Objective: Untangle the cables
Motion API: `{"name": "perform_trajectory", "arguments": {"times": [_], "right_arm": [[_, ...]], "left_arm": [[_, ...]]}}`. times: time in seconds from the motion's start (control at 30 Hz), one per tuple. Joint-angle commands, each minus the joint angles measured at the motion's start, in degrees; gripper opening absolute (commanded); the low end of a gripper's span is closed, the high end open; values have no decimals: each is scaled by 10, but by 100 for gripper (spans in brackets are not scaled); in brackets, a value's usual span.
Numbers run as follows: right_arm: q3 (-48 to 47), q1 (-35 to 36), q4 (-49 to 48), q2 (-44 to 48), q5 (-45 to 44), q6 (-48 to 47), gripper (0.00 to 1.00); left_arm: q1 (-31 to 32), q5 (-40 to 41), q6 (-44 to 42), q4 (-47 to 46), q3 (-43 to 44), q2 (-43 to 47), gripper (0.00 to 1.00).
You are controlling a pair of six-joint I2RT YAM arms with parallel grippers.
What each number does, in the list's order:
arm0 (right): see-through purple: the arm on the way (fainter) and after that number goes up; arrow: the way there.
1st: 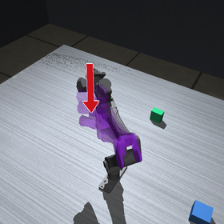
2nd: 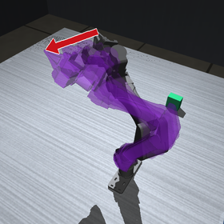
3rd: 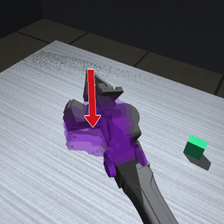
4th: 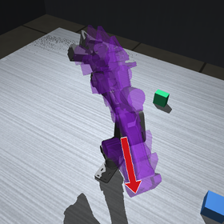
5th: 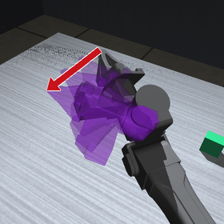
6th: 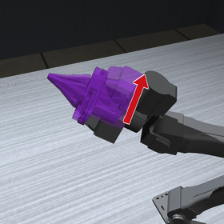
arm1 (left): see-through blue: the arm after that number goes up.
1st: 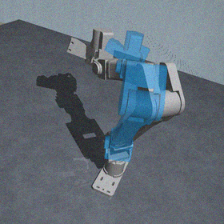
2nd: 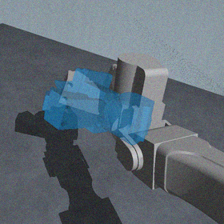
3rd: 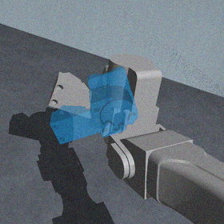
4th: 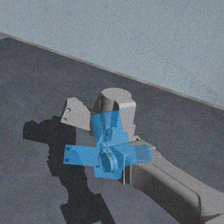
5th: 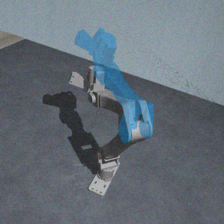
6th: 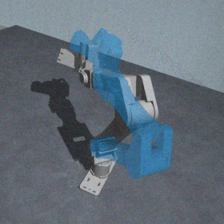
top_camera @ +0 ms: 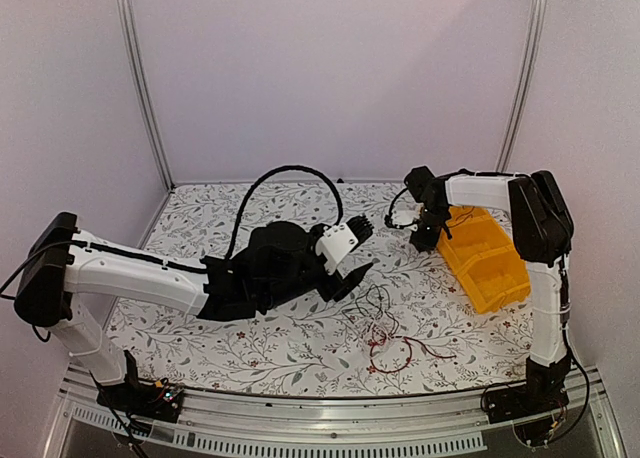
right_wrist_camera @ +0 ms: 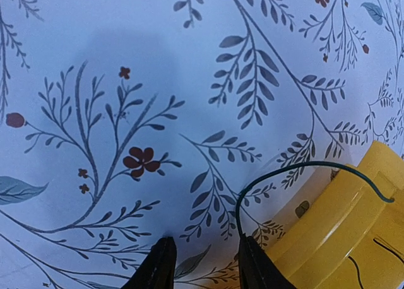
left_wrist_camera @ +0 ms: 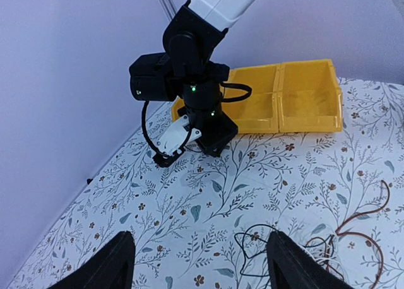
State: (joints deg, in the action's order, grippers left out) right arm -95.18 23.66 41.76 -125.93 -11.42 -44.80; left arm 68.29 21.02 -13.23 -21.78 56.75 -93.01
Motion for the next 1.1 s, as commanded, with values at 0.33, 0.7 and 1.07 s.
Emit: {"name": "perform_trajectory", "arguments": {"times": [0.33,0.7,1.07], "right_arm": [[-27,14,-10,-21,-81,-71,36],[-27,30,-16,-33,-130,-118,35],[-33,33,-41,-69,-212,-182,16]], "left_arm": [[5,-7,-4,2,13,10,73],[10,-6,-10,2,13,13,73],[16,-6,-17,2,13,14,73]]}}
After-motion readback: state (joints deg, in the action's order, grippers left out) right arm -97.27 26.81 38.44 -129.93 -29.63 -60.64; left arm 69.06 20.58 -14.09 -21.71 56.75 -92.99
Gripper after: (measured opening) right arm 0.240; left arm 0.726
